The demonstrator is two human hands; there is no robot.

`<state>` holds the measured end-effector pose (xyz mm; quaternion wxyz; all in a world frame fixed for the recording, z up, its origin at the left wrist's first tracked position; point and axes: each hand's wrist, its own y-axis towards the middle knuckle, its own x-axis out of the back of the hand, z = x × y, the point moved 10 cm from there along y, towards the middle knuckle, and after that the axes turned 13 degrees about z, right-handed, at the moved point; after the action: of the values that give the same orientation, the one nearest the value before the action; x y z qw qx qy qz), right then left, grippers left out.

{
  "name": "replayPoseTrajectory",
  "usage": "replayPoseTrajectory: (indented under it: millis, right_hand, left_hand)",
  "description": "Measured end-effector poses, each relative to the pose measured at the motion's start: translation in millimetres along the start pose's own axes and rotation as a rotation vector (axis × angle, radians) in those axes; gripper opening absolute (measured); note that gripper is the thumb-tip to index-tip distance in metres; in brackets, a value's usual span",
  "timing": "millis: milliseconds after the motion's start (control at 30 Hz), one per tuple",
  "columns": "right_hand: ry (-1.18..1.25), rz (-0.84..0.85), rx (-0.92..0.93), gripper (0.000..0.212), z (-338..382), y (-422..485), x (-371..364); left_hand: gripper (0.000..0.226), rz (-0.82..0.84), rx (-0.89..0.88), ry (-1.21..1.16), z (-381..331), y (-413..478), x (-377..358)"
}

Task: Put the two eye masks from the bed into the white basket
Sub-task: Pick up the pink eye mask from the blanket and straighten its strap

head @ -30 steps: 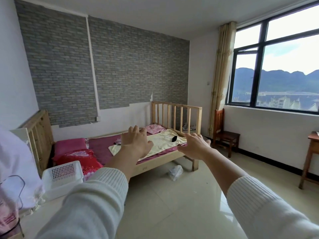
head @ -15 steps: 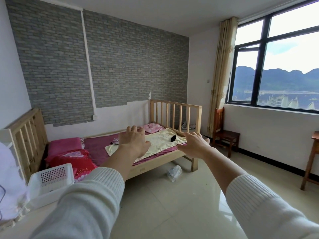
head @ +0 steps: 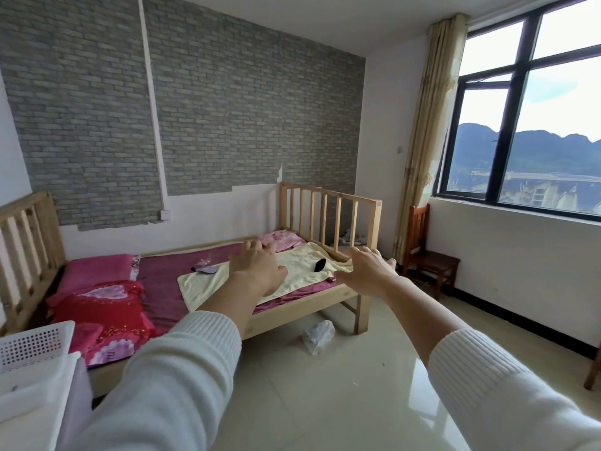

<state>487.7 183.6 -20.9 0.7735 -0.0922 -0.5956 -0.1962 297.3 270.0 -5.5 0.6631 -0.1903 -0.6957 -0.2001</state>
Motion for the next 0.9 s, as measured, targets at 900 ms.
replayPoseTrajectory:
  millis: [900]
  right_hand:
    - [-0.070,0.002,-0.086,0.054,-241.6,529.1,-67.1]
  left_hand:
    - [0.049,-0.071,-0.192,-0.154,-158.4,603.8,-106.7]
